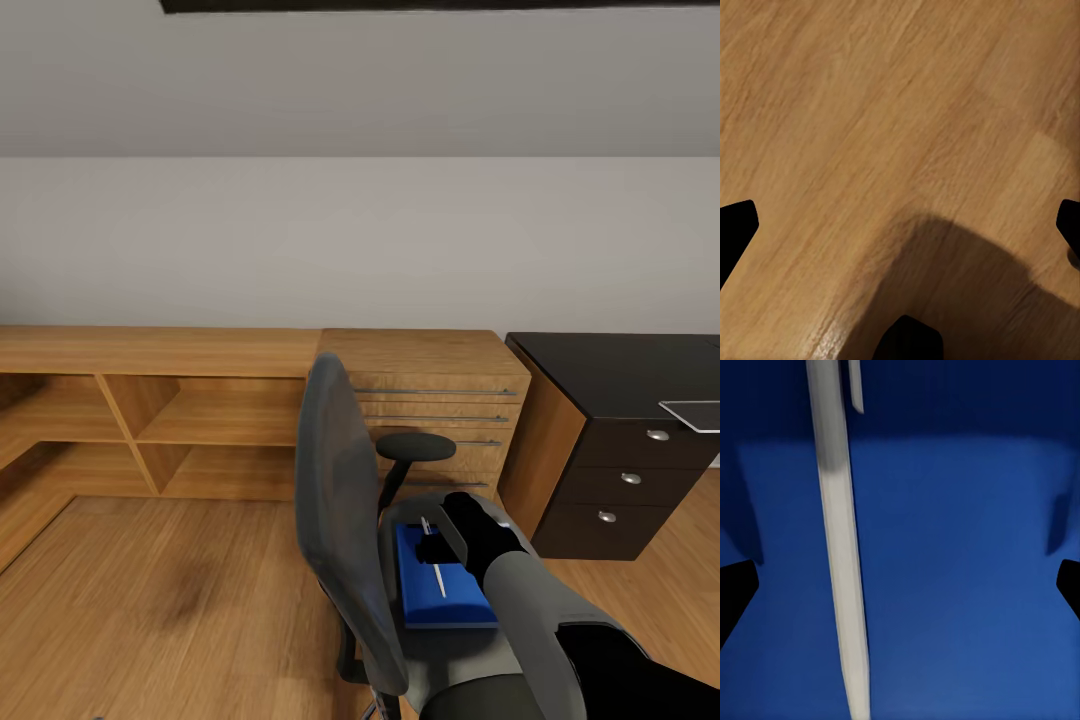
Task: In the bedroom, organize the workspace by keeping the computer under the desk, ensuring the monitor is on the desk, placing the keyboard on the desk next to the monitor, placing the mouse on the desk next to the keyboard, moving the folder from the swivel chair onto the desk next to the mouse, stacking the notebook on top of the folder with the pen on top of the notebook, and positioning the swivel chair next to the desk.
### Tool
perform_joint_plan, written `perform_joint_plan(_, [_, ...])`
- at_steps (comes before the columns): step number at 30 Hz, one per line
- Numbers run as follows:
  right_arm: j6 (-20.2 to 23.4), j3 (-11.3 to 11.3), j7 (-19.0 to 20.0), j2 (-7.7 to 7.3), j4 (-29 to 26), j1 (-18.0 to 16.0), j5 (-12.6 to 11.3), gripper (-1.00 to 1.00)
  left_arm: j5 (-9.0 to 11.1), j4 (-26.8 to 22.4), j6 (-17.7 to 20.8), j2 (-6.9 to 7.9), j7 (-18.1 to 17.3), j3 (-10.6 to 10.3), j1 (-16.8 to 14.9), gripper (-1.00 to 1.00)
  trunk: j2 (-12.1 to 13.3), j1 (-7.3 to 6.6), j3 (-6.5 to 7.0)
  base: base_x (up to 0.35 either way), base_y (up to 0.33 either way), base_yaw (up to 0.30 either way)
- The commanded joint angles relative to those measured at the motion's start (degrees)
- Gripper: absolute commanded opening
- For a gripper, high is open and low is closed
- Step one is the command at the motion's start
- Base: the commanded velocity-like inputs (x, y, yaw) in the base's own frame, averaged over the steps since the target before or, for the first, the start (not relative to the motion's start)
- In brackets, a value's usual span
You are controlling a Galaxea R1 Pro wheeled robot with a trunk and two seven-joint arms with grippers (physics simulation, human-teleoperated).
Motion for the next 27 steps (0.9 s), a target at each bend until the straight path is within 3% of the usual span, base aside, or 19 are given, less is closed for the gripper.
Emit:
perform_joint_plan(1, [0.2,-0.2,-0.2,0.05,-0.1,0.0,0.0,1.0,0.3,-0.1,0.4,-0.01,-0.2,0.1,0.0,1.0,0.0,0.0,-0.04,0.0,0.0,0.0])
perform_joint_plan(7, [0.2,-0.2,-0.3,0.06,-0.1,0.0,0.0,1.0,0.3,-0.1,0.4,-0.01,-0.2,0.1,0.0,1.0,0.0,0.0,-0.04,0.0,0.0,0.0])
perform_joint_plan(13, [0.2,-0.2,-0.3,0.04,-0.1,0.0,0.0,1.0,0.3,-0.1,0.4,-0.01,-0.2,0.1,0.0,1.0,-2.4,1.32,-1.12,0.0,0.0,0.0])
perform_joint_plan(27, [0.2,-0.3,-0.3,-0.03,-0.1,0.0,0.0,1.0,0.3,-0.1,0.4,-0.09,-0.2,0.1,0.0,1.0,-2.4,1.32,-1.12,0.0,0.0,0.0])
